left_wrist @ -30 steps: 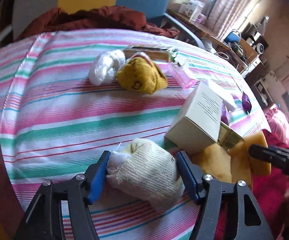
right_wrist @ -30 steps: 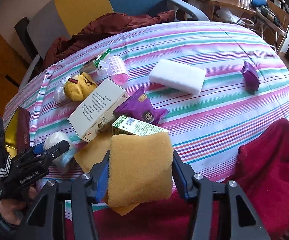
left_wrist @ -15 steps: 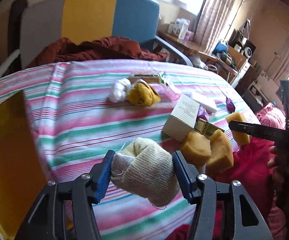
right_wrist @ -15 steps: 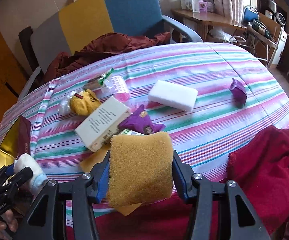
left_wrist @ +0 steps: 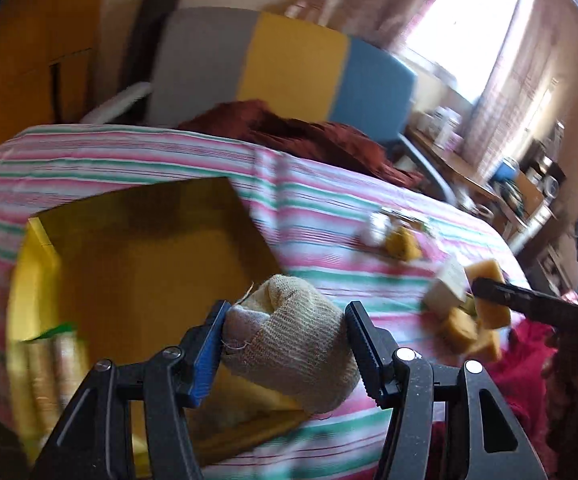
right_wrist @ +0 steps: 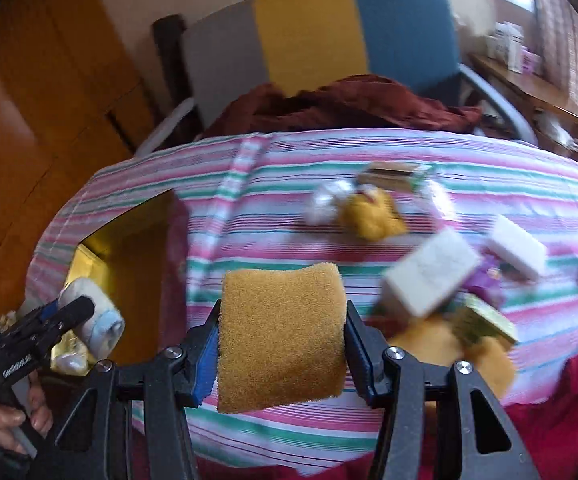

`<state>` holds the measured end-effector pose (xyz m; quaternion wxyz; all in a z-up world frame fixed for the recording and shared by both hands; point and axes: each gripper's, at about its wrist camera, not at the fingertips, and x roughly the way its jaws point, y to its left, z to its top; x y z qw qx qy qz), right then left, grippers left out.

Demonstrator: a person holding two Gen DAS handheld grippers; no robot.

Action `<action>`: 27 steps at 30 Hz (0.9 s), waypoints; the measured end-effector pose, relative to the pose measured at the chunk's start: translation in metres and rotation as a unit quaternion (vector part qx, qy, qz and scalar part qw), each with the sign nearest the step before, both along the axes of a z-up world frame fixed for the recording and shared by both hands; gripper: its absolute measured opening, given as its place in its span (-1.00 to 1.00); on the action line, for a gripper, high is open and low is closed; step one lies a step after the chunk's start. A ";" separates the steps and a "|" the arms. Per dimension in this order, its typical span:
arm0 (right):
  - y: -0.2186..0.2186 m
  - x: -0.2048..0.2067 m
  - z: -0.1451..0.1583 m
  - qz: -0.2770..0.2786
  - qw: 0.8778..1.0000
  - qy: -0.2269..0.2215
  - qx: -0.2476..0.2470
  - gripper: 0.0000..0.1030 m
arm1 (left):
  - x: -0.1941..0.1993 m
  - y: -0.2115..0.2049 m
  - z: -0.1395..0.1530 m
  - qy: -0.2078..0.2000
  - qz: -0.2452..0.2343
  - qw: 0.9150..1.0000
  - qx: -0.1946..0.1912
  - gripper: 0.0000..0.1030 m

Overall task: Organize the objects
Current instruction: 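Carry the sponge and knit roll into the gold tray and release both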

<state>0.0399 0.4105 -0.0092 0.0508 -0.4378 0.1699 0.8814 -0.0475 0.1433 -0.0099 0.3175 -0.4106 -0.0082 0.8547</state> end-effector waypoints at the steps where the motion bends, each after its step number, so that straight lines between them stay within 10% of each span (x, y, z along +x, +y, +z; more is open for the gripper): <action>1: -0.015 -0.010 -0.001 0.020 1.000 -0.001 -0.003 0.06 | -0.007 -0.014 0.000 0.005 0.017 1.000 -0.004 0.15; 15: -0.173 -0.102 -0.018 0.187 0.981 -0.026 -0.042 0.09 | -0.103 -0.101 -0.014 0.030 0.131 0.988 -0.083 0.17; 18: -0.197 -0.111 -0.022 0.209 0.976 -0.028 -0.063 0.10 | -0.114 -0.113 -0.012 0.034 0.156 0.984 -0.082 0.46; 27: -0.223 -0.100 -0.035 0.227 0.972 -0.033 -0.059 0.11 | -0.084 -0.148 -0.005 0.050 0.211 0.975 -0.058 0.52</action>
